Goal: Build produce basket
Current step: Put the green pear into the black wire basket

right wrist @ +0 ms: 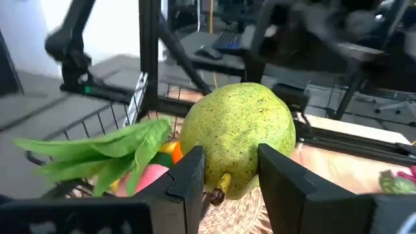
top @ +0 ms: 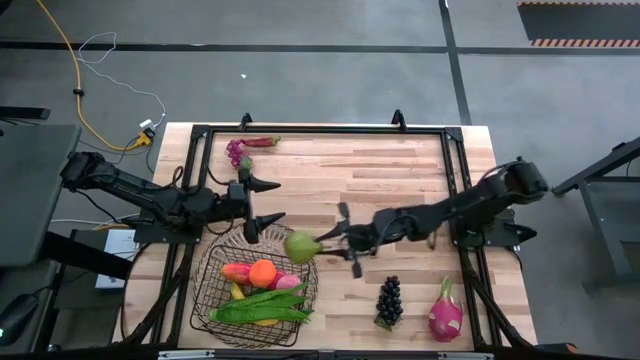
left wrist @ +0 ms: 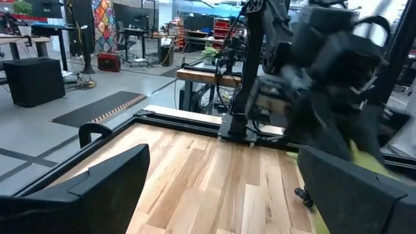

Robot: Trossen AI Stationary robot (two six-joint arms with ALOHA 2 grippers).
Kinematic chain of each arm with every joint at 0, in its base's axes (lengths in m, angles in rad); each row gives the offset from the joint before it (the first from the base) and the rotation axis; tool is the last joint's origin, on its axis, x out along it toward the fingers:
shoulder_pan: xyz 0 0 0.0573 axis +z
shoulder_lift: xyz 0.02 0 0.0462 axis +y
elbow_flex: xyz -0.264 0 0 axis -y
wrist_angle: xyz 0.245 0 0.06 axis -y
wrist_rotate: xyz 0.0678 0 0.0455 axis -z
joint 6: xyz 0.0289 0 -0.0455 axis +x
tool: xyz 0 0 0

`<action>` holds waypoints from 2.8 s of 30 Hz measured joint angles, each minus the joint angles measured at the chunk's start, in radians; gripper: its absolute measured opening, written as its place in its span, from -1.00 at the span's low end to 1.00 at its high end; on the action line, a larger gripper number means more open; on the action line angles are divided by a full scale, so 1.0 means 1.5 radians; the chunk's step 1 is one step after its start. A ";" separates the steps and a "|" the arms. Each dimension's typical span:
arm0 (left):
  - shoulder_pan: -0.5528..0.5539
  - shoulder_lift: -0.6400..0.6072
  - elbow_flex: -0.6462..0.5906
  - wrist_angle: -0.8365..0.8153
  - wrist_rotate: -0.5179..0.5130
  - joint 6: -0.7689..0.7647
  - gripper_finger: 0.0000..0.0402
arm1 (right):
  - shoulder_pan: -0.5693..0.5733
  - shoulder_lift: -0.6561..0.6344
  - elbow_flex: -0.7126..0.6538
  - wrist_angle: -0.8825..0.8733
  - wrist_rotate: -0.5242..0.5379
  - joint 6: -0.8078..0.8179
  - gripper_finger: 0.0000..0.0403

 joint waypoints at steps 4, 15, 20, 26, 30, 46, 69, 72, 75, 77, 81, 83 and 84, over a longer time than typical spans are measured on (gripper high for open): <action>0.000 0.000 0.000 0.000 0.000 -0.001 0.90 | 0.000 0.085 0.091 -0.010 -0.050 -0.016 -0.43; 0.000 0.000 0.000 0.000 0.026 -0.007 0.90 | 0.000 0.282 0.281 -0.002 -0.135 -0.018 -0.43; 0.000 0.000 0.000 -0.002 0.026 -0.007 0.90 | 0.000 0.299 0.299 -0.014 -0.135 -0.017 -0.43; 0.000 0.000 0.000 -0.002 0.026 -0.008 0.90 | 0.001 0.299 0.300 0.016 -0.135 -0.018 -0.43; 0.000 0.000 0.000 -0.003 0.026 -0.017 0.90 | 0.000 0.299 0.300 -0.036 -0.133 -0.025 -0.43; 0.000 0.001 0.000 -0.019 0.026 -0.029 0.90 | 0.009 0.218 0.286 -0.260 -0.072 -0.089 -0.43; 0.001 0.001 0.000 -0.018 0.026 -0.030 0.90 | 0.010 0.210 0.286 -0.328 -0.034 -0.045 -0.43; 0.001 0.001 -0.001 -0.017 0.026 -0.030 0.90 | 0.011 0.210 0.286 -0.327 -0.033 -0.033 -0.37; 0.001 0.001 0.000 -0.017 0.026 -0.030 0.90 | 0.011 0.210 0.286 -0.327 -0.029 -0.032 -0.22; 0.001 0.001 -0.001 -0.018 0.026 -0.030 0.90 | 0.011 0.210 0.286 -0.326 -0.026 -0.033 -0.10; 0.001 0.001 -0.001 -0.018 0.026 -0.030 0.90 | 0.011 0.210 0.295 -0.344 -0.026 -0.034 0.15; 0.001 0.001 0.000 -0.018 0.026 -0.030 0.90 | 0.011 0.210 0.313 -0.375 -0.026 -0.034 0.24; 0.001 0.001 0.000 -0.018 0.026 -0.030 0.90 | 0.011 0.210 0.322 -0.392 -0.026 -0.035 0.27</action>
